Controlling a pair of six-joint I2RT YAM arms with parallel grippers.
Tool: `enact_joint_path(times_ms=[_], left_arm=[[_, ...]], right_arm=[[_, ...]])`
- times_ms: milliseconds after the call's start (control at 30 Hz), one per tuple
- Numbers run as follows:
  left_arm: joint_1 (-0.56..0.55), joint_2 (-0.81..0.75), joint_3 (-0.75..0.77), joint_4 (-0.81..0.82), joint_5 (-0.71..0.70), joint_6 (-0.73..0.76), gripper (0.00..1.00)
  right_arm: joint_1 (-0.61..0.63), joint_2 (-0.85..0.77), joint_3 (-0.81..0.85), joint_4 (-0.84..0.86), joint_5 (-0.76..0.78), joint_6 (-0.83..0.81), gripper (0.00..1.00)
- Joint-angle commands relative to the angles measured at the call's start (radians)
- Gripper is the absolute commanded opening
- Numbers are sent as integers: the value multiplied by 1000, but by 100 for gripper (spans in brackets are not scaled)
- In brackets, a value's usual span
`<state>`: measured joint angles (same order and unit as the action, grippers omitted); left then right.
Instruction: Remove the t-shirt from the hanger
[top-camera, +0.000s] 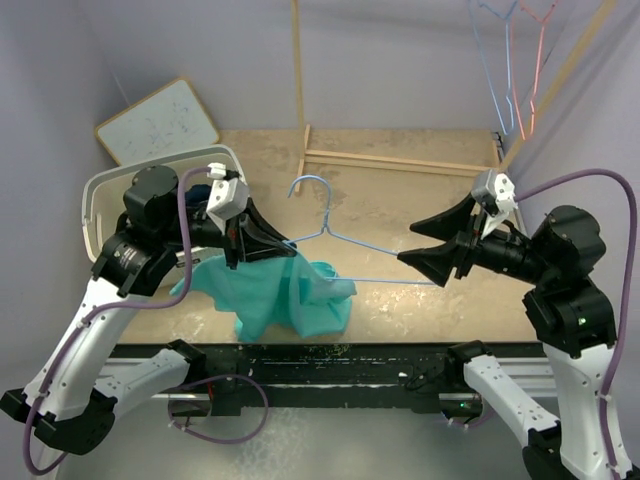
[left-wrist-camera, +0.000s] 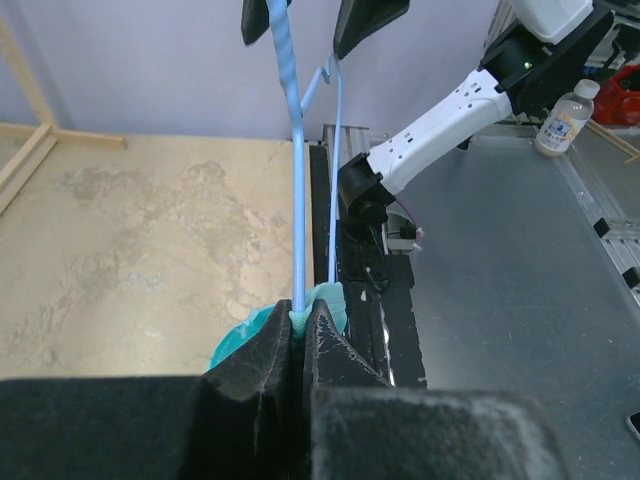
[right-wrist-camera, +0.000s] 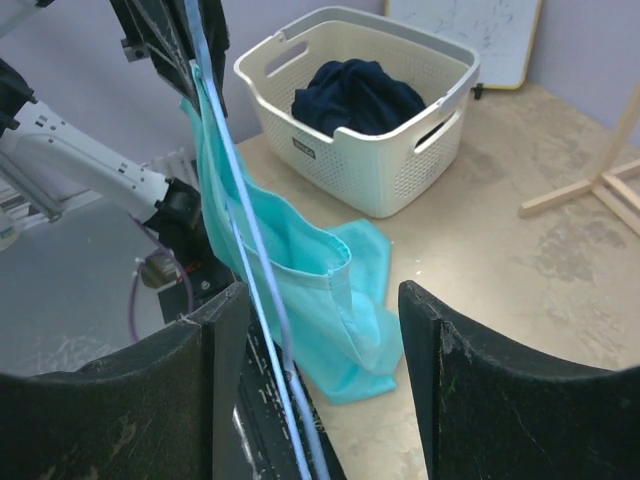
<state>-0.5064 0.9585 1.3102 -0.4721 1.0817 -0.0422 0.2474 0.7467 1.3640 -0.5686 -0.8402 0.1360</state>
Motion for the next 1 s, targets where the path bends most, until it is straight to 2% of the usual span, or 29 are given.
enact_joint_path(times_ms=[0,133,200,267,367,400,567,600,633,700,767,833,900,967], left_arm=[[0,6,4,163,72,-55,0],[1,21,4,205,71,-81,0],[1,29,3,220,68,-89,0],[1,37,0,233,59,-100,0],[0,45,-6,248,44,-111,0],[0,47,-8,251,40,-113,0],[0,53,-11,249,-4,-114,1],[0,54,-12,246,-20,-113,6],[1,55,-14,240,-39,-108,19],[1,53,-21,228,-101,-96,32],[1,46,-24,206,-166,-82,52],[0,34,-32,189,-224,-66,64],[0,24,-36,164,-287,-50,82],[1,16,-37,136,-346,-29,84]], right_arm=[[-2,12,-19,47,-75,-12,63],[-2,10,-40,54,-95,-7,61],[-2,12,-50,62,-107,-4,55],[-2,16,-63,80,-140,8,40],[-1,28,-65,72,-134,12,6],[-2,29,-66,68,-113,11,0],[-2,22,-61,48,-62,21,0],[-2,20,-60,45,-60,30,0],[-2,21,-58,45,-48,37,0],[-2,25,-45,22,6,31,0],[-2,33,-25,-10,54,23,0],[-2,42,-3,-45,105,13,0],[-2,49,24,-80,168,9,0],[-2,59,53,-119,231,4,0]])
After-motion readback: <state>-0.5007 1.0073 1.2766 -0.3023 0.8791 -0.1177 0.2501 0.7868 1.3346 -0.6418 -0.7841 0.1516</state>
